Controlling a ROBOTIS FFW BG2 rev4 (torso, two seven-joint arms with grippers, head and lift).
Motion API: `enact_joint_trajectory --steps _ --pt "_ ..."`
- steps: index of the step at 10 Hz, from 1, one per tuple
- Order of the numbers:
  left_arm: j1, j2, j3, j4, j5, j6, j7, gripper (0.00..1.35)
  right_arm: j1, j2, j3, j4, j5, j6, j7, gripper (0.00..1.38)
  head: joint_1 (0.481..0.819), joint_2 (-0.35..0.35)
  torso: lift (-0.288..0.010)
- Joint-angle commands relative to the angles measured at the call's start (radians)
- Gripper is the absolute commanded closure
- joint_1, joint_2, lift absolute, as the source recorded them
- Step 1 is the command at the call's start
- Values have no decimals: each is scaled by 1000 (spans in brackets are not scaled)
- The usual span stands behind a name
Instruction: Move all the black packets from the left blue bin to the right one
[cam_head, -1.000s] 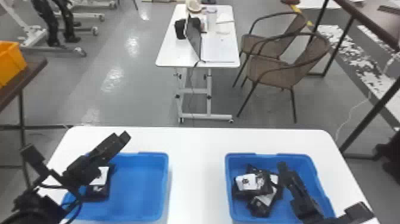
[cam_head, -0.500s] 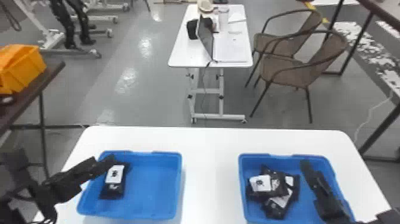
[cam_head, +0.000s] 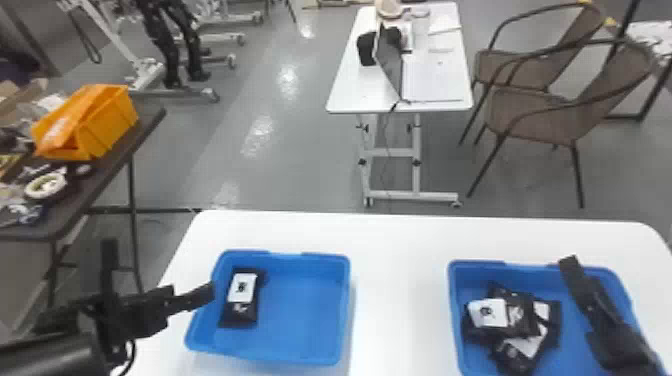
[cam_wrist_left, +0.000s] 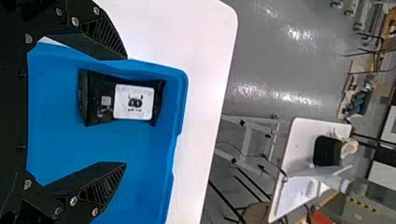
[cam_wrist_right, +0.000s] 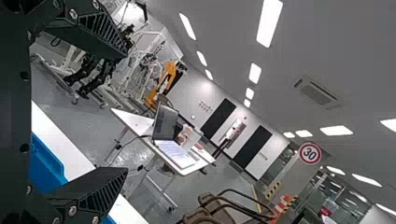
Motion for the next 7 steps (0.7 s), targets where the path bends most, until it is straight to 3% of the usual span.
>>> enact_joint_trajectory --steps 1,4,7 --pt "-38 -4 -15 42 -99 41 0 242 -6 0 1 2 0 5 4 156 695 209 0" --pt "-111 11 -86 197 -151 40 0 243 -6 0 1 10 -6 5 9 157 695 221 0" --pt "-190 5 -110 321 -229 14 1 249 -6 0 1 16 -12 7 16 160 695 186 0"
